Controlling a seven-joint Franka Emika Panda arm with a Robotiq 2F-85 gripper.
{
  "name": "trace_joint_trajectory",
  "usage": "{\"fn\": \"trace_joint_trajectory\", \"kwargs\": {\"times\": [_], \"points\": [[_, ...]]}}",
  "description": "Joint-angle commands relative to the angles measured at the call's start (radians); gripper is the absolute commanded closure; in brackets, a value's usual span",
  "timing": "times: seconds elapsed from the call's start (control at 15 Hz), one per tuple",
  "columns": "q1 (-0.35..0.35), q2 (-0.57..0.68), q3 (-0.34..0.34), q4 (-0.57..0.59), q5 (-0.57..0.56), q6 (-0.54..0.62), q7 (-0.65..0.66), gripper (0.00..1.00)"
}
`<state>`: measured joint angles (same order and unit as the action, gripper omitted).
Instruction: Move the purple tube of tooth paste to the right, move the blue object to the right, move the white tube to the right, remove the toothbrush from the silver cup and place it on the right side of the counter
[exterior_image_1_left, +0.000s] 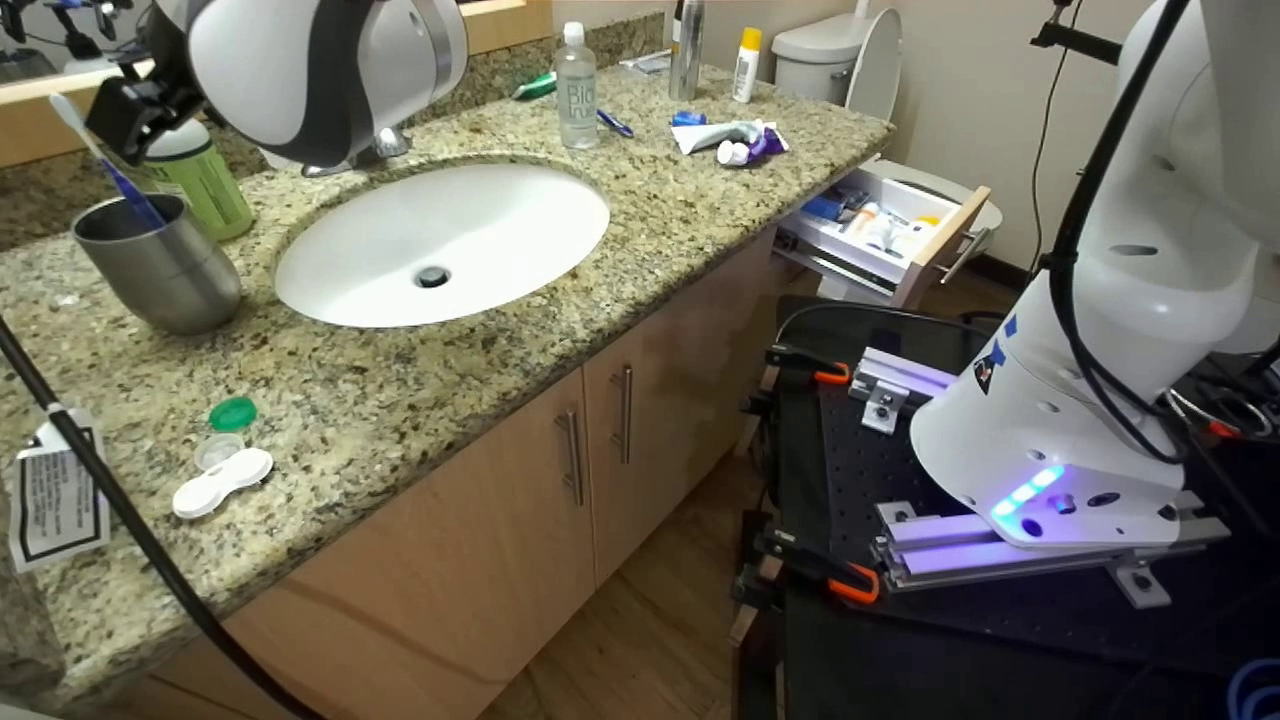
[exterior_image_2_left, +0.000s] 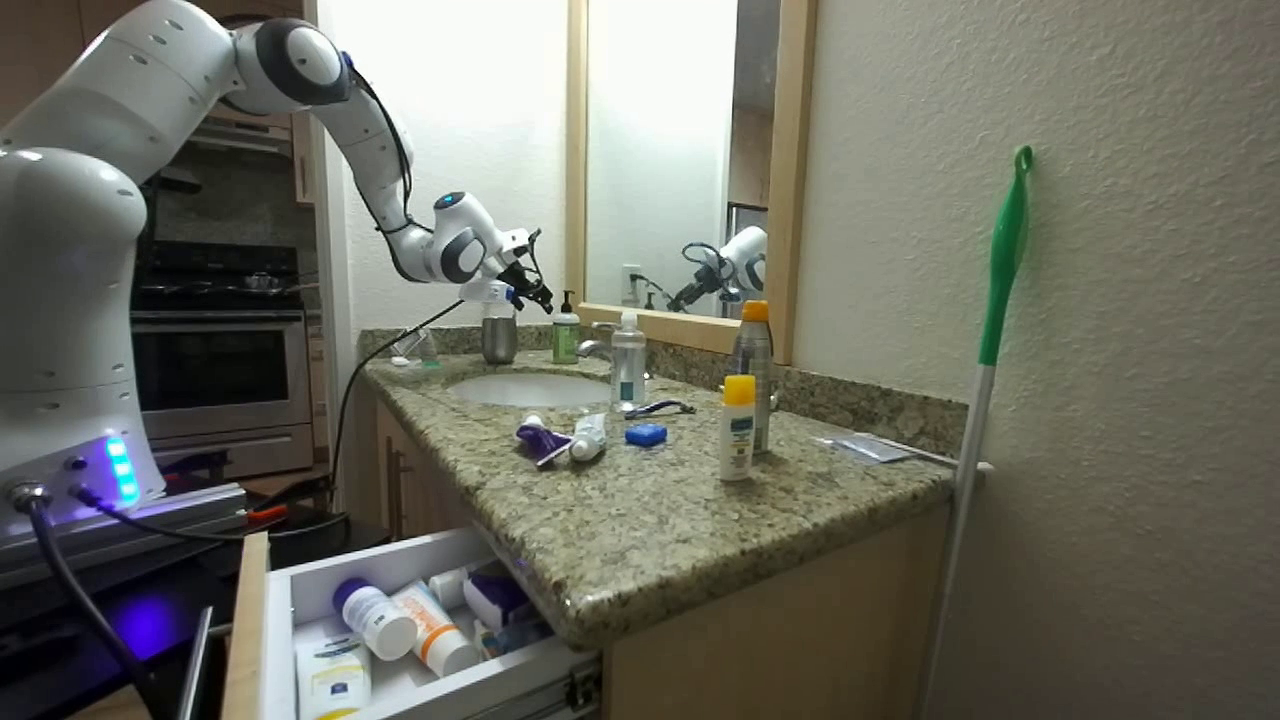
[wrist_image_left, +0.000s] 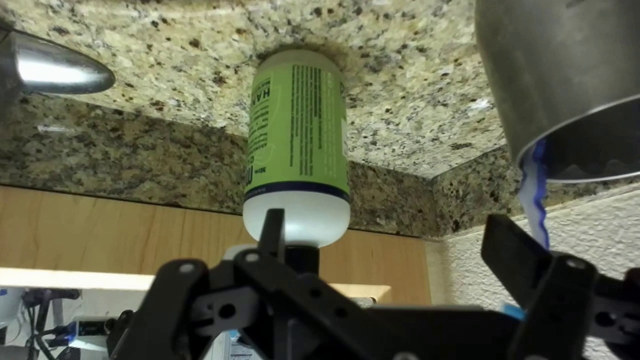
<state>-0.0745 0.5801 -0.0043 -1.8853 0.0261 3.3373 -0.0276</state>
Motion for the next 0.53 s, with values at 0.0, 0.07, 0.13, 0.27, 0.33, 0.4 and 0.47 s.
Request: {"fn": "trace_joint_trajectory", "kwargs": {"times": [0.0, 0.07, 0.13, 0.27, 0.33, 0.4, 0.47], "points": [[-0.076, -0.051, 0.102, -0.037, -0.038, -0.060, -0.013, 0.00], [-0.089, -0.075, 0.123, -0.052, -0.040, -0.084, -0.014, 0.00], [-0.139, -0.094, 0.186, -0.064, -0.053, -0.110, -0.018, 0.00], [-0.096, -0.036, 0.149, -0.012, -0.030, -0.069, -0.003, 0.00], [-0.129, -0.056, 0.191, -0.018, -0.035, -0.091, -0.007, 0.00], [-0.148, -0.073, 0.212, -0.025, -0.037, -0.104, -0.010, 0.00], [-0.157, -0.085, 0.219, -0.033, -0.037, -0.112, -0.012, 0.00]]}}
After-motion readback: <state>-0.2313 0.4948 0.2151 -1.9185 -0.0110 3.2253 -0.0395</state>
